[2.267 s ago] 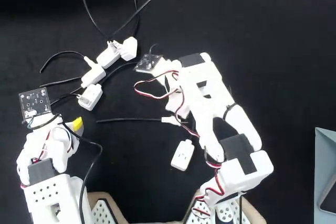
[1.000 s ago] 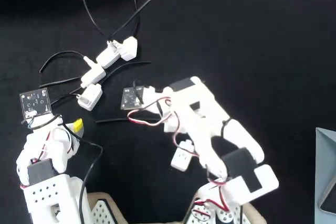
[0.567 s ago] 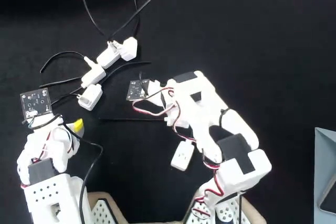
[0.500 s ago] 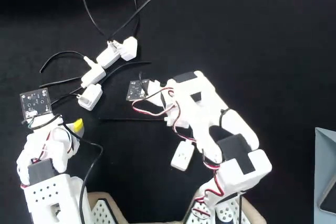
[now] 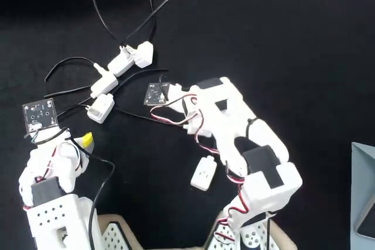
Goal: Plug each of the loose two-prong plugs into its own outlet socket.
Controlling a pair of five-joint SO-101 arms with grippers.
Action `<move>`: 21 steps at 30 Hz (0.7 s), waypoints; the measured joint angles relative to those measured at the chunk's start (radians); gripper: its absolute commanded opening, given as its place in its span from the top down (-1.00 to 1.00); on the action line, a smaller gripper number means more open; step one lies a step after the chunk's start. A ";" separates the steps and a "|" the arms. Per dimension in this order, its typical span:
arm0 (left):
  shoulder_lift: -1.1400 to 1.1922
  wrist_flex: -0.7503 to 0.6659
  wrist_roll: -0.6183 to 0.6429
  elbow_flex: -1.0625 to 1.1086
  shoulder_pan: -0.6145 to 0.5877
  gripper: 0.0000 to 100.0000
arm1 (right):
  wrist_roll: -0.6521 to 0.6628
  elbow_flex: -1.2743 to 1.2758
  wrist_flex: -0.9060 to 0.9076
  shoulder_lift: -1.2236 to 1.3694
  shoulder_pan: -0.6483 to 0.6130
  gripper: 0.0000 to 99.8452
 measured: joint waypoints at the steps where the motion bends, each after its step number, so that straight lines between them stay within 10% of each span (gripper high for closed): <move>1: 0.000 0.000 0.000 0.000 0.000 0.41 | -0.002 -0.020 0.029 0.002 0.006 0.98; 21: 0.000 0.068 0.051 -0.170 0.000 0.41 | -0.753 -0.672 0.706 -0.155 0.014 0.98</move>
